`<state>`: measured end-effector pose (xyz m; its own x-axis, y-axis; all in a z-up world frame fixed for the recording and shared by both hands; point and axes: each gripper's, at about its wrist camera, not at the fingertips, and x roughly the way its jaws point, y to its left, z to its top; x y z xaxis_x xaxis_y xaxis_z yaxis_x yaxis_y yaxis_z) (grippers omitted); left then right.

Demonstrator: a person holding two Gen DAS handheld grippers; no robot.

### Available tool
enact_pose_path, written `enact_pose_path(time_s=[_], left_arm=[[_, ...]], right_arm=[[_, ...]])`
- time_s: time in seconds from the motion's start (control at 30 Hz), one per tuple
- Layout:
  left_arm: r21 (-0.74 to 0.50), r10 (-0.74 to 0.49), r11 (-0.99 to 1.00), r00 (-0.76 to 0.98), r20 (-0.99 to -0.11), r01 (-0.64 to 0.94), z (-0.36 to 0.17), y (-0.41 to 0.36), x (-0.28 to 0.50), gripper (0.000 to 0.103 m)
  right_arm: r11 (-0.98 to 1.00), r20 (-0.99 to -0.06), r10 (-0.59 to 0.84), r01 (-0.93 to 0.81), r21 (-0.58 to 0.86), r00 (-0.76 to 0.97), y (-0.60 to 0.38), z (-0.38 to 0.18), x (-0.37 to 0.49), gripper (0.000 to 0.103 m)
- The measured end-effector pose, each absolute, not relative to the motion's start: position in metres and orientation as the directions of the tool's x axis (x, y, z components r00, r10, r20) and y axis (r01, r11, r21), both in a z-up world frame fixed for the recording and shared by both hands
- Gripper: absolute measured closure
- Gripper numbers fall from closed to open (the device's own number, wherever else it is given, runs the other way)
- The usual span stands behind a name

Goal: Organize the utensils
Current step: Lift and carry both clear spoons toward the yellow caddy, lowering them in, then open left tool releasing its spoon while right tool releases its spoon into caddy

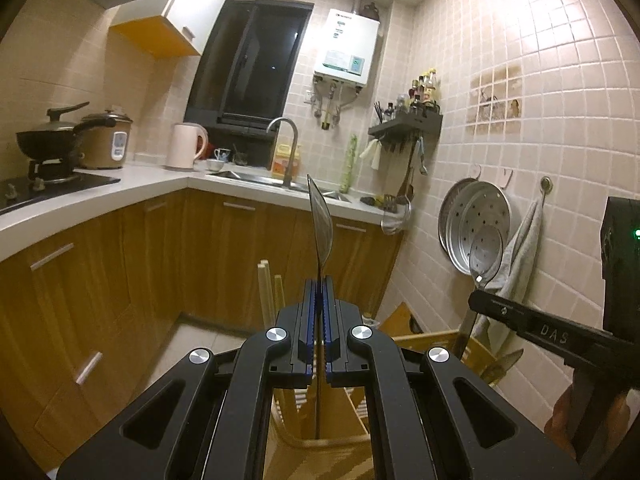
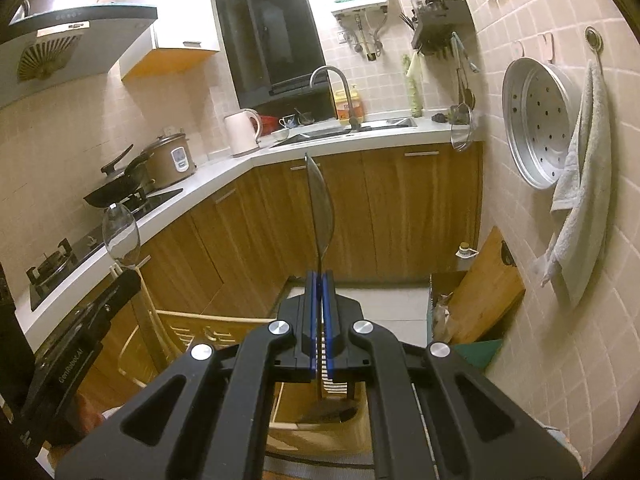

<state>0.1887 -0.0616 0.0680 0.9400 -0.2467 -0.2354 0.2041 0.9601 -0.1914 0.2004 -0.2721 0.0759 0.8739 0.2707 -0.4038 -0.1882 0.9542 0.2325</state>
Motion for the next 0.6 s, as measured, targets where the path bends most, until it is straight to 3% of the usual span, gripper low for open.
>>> enact_pose_path(time_s=[0.27,0.37,0.4,0.6], left_arm=[[-0.198,-0.26,0.957,0.931,-0.257,0.213,0.067,-0.056,0.18,0.092],[-0.194,-0.266,0.956,0.931,-0.251,0.221,0.071,-0.052,0.172,0.083],[-0.19,-0.27,0.955,0.93,-0.248,0.226,0.074,-0.051,0.168,0.081],[-0.216,-0.297,0.945,0.923,-0.245,0.247,0.089,-0.04,0.146,0.078]], right_arm=[[0.938,-0.409,0.314,-0.213,0.273,0.857,-0.286,0.076,0.191,0.09],[0.924,-0.393,0.341,-0.226,0.31,0.854,-0.296,0.08,0.182,0.067],[0.923,-0.383,0.339,-0.223,0.315,0.859,-0.299,0.082,0.178,0.054],[0.925,-0.379,0.319,-0.198,0.325,0.868,-0.306,0.093,0.153,0.054]])
